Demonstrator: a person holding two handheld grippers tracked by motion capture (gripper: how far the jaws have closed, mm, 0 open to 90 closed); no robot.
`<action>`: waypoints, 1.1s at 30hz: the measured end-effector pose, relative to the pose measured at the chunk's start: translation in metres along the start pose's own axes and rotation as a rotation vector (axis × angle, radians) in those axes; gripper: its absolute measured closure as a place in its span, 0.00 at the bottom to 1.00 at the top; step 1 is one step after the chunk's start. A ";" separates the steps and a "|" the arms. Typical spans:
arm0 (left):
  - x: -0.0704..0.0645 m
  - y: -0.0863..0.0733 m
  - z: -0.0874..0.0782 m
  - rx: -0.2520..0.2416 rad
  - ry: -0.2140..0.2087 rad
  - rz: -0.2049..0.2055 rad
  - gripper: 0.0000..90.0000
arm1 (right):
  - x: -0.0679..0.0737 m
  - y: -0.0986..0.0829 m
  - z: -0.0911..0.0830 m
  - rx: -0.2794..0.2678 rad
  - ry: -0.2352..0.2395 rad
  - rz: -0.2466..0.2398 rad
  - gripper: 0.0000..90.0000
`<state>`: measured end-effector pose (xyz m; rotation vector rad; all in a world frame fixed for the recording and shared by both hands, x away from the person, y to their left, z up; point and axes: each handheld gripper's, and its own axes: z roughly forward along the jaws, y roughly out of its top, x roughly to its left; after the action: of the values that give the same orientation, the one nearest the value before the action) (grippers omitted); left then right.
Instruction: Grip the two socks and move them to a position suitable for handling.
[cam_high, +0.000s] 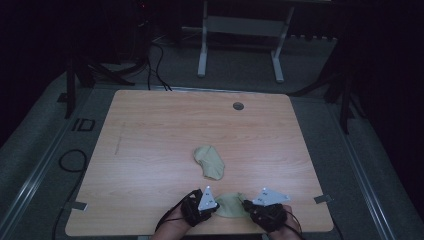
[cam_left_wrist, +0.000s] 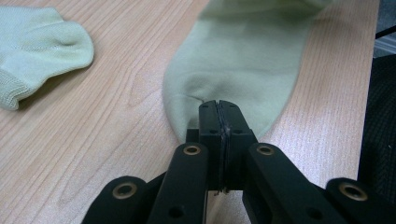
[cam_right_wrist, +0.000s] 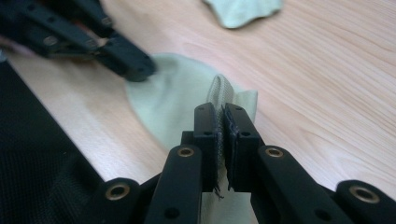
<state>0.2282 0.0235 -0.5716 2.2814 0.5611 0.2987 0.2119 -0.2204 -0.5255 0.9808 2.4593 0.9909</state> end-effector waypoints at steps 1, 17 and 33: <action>0.000 0.000 0.000 0.001 0.001 0.003 0.98 | -0.003 -0.001 -0.002 -0.001 -0.010 0.007 0.94; 0.000 0.002 0.001 0.006 0.015 0.013 0.98 | -0.043 -0.018 -0.015 -0.037 -0.120 0.094 0.85; 0.006 0.012 0.011 0.011 0.033 0.008 0.98 | -0.050 -0.024 0.023 0.082 -0.134 0.057 0.97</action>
<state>0.2414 0.0119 -0.5700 2.2931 0.5719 0.3385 0.2475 -0.2570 -0.5569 1.1119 2.3895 0.8186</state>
